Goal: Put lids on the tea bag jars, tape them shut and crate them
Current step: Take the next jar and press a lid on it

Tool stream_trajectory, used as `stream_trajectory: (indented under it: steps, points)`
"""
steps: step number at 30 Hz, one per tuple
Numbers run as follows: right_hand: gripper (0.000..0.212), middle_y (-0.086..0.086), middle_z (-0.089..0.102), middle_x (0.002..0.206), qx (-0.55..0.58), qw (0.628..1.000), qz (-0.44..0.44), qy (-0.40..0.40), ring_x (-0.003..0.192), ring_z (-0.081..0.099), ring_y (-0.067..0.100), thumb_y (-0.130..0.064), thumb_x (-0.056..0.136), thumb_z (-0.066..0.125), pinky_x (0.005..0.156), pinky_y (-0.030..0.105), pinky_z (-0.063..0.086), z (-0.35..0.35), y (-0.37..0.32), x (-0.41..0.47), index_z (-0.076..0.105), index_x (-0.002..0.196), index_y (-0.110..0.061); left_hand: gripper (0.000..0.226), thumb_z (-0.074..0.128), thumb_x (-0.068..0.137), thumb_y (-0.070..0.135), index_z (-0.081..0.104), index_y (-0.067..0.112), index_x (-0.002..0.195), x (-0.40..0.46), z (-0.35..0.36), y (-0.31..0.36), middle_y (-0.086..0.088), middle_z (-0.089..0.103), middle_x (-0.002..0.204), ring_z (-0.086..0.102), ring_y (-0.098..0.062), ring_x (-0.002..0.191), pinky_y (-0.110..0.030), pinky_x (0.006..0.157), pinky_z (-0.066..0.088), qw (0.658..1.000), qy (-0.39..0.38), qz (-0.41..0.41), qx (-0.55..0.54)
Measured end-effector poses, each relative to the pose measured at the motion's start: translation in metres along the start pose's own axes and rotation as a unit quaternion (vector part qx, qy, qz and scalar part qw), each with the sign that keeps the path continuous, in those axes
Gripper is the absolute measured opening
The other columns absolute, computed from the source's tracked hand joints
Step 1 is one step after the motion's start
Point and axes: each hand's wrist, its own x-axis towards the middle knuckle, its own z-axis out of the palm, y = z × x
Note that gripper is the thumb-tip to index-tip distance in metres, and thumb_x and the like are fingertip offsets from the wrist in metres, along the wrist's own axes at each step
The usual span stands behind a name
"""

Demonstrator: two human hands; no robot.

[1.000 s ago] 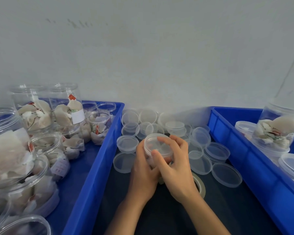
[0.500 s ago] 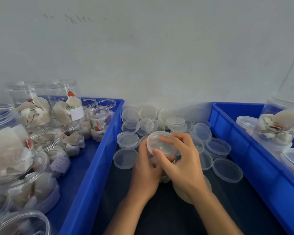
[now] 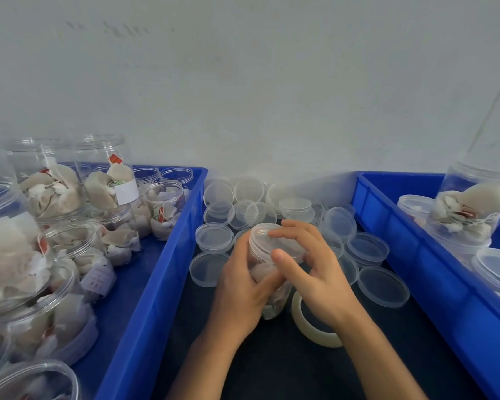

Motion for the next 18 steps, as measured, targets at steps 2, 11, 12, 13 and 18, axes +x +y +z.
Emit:
stream_trajectory:
  steps: [2,11,12,13,18]
  points:
    - [0.03,-0.022,0.057,0.136,0.015,1.0,0.008,0.023,0.134,0.054,0.004,-0.053,0.085,0.07,0.107,0.042,0.051,0.002,0.0,0.001,0.076,0.113,-0.043,0.067,0.078,0.083,0.072,0.047,0.057,0.141,-0.001,0.0,0.0,0.026,0.064,0.135,0.062,0.004,0.126,-0.028,0.095,0.053,1.0,0.003,0.001,0.02]
    - [0.028,-0.022,0.058,0.135,0.01,1.0,0.026,0.011,0.132,0.056,0.003,-0.044,0.083,0.075,0.104,0.037,0.052,0.003,-0.003,0.003,0.077,0.111,-0.043,0.059,0.083,0.082,0.059,0.05,0.062,0.13,-0.004,-0.002,-0.002,0.028,0.066,0.129,0.064,0.006,0.119,-0.025,0.091,0.055,0.999,0.018,-0.011,0.025]
    - [0.033,-0.023,0.057,0.13,-0.011,0.999,0.032,0.029,0.128,0.057,0.001,-0.052,0.08,0.076,0.1,0.029,0.051,0.007,-0.004,0.002,0.074,0.112,-0.044,0.058,0.083,0.083,0.056,0.05,0.062,0.13,-0.004,-0.002,-0.002,0.026,0.067,0.129,0.065,0.005,0.119,-0.028,0.092,0.057,1.0,0.016,-0.014,0.018]
    - [0.04,-0.023,0.055,0.126,-0.029,0.998,0.041,0.048,0.123,0.057,0.0,-0.058,0.076,0.078,0.095,0.022,0.051,0.01,-0.005,0.002,0.071,0.113,-0.044,0.058,0.083,0.083,0.053,0.05,0.063,0.129,-0.004,-0.002,-0.002,0.026,0.067,0.128,0.065,0.004,0.119,-0.03,0.092,0.059,1.0,0.016,-0.016,0.016]
    - [0.044,-0.02,0.055,0.132,-0.006,0.999,0.04,0.028,0.128,0.055,0.001,-0.055,0.084,0.067,0.098,0.016,0.046,0.013,-0.007,-0.002,0.064,0.126,-0.042,0.058,0.083,0.081,0.054,0.049,0.062,0.128,-0.004,0.001,-0.006,0.03,0.066,0.128,0.064,0.008,0.118,-0.024,0.091,0.056,0.998,0.051,-0.028,0.013]
